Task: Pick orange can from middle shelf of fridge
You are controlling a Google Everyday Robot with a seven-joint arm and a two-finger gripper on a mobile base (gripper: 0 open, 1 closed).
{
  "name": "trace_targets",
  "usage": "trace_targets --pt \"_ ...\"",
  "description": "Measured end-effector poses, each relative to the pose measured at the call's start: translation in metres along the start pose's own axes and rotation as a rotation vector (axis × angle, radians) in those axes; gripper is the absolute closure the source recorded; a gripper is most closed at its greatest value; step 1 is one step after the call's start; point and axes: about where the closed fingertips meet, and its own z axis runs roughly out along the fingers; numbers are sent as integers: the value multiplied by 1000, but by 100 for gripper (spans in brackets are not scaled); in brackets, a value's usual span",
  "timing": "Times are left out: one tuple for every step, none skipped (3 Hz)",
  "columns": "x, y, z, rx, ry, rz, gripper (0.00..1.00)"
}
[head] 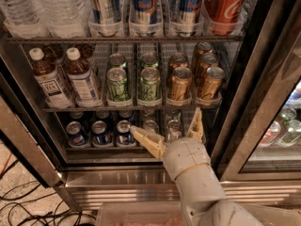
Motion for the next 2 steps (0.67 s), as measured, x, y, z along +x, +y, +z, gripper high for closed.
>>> trace_targets --pt "2 -34 13 119 -5 18 0" --pt "4 -30 12 120 -10 17 0"
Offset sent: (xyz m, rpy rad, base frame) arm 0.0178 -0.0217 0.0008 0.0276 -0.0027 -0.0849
